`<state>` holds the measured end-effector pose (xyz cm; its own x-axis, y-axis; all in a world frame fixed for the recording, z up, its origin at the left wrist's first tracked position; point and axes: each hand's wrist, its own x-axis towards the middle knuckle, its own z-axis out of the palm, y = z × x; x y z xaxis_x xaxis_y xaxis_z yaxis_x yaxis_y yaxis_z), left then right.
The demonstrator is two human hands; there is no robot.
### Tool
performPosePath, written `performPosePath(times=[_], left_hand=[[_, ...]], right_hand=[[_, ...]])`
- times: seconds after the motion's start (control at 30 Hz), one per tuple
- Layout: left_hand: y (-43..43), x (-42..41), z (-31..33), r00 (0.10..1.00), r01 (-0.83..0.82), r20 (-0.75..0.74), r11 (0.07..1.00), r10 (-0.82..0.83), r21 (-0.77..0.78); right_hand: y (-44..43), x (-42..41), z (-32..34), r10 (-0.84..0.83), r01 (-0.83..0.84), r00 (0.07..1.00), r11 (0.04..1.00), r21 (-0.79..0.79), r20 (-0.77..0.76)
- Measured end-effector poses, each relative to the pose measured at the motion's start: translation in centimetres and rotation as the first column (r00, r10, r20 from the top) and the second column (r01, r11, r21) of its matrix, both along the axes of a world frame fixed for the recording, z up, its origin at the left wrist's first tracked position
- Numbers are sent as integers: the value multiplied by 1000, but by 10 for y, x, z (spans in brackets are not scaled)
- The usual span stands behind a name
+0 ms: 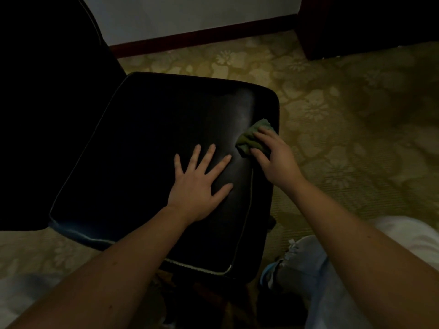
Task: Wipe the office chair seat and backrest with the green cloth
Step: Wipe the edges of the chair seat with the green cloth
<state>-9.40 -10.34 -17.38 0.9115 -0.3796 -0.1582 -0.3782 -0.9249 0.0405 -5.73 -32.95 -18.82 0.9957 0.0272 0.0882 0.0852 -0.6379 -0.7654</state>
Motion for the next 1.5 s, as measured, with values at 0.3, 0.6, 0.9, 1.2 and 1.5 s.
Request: performPosePath(times=[0.3, 0.6, 0.9, 1.2, 1.5], left_hand=[[-7, 4, -1, 999, -41, -6, 999, 41, -2], [-10, 6, -2, 998, -55, 5, 998, 55, 3], [-13, 7, -1, 998, -69, -2, 998, 69, -1], [-12, 8, -3, 997, -72, 4, 997, 72, -20], [-18, 11, -1, 995, -101, 3, 995, 101, -25]], right_hand=[[-3, -5, -1, 29, -28, 999, 999, 24, -23], [2, 1, 2, -27, 28, 999, 1000, 12, -38], [-3, -2, 4, 27, -26, 998, 1000, 9, -51], [-5, -2, 4, 103, -105, 993, 994, -31, -65], [2, -5, 4, -4, 5, 997, 1000, 16, -77]])
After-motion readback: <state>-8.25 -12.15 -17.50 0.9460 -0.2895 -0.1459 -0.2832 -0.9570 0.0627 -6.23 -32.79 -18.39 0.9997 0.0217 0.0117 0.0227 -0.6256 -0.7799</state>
